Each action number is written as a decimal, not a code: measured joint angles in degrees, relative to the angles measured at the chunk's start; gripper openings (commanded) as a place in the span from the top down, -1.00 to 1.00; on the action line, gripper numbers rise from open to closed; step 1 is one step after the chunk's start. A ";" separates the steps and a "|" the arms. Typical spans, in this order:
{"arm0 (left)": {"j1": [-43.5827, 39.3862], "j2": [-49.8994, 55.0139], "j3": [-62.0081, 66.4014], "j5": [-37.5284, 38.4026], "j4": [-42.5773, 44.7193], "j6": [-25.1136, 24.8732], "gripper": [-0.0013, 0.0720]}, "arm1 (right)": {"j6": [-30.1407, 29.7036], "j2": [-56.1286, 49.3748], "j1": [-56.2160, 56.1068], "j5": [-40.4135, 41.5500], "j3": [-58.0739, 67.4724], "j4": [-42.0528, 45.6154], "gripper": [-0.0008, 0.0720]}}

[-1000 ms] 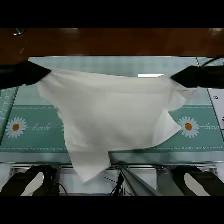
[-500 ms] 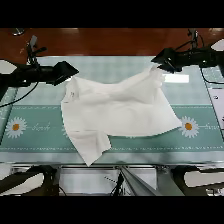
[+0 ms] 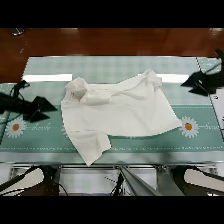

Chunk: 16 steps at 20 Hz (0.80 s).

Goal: Fold the shirts.

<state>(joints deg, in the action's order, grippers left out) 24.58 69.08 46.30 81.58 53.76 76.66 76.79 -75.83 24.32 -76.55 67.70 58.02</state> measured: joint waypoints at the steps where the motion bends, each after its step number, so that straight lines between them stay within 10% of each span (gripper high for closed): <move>1: 1.38 -1.22 -4.07 -0.90 -1.07 -1.07 -0.96 | -0.50 4.28 1.46 2.29 -6.80 -0.61 -0.73; 12: -0.61 -5.35 -27.08 -16.31 -20.33 -11.61 -0.92 | -5.40 26.88 6.75 14.53 -41.03 -14.56 -0.75; 13: -2.60 -5.31 -27.32 -17.57 -20.98 -11.80 -0.50 | -4.81 27.17 7.26 15.39 -40.92 -14.58 -0.75; 14: -4.42 -5.25 -27.39 -19.28 -21.42 -11.67 0.91 | -3.58 27.34 8.33 16.72 -40.19 -14.29 -0.75; 16: -6.67 -5.20 -26.84 -21.49 -21.20 -11.41 0.90 | -1.42 27.58 11.87 18.05 -38.71 -11.32 -0.75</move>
<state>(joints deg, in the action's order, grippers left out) 17.91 63.88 19.46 60.10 32.56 65.25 75.37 -48.25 36.18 -58.50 28.99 46.70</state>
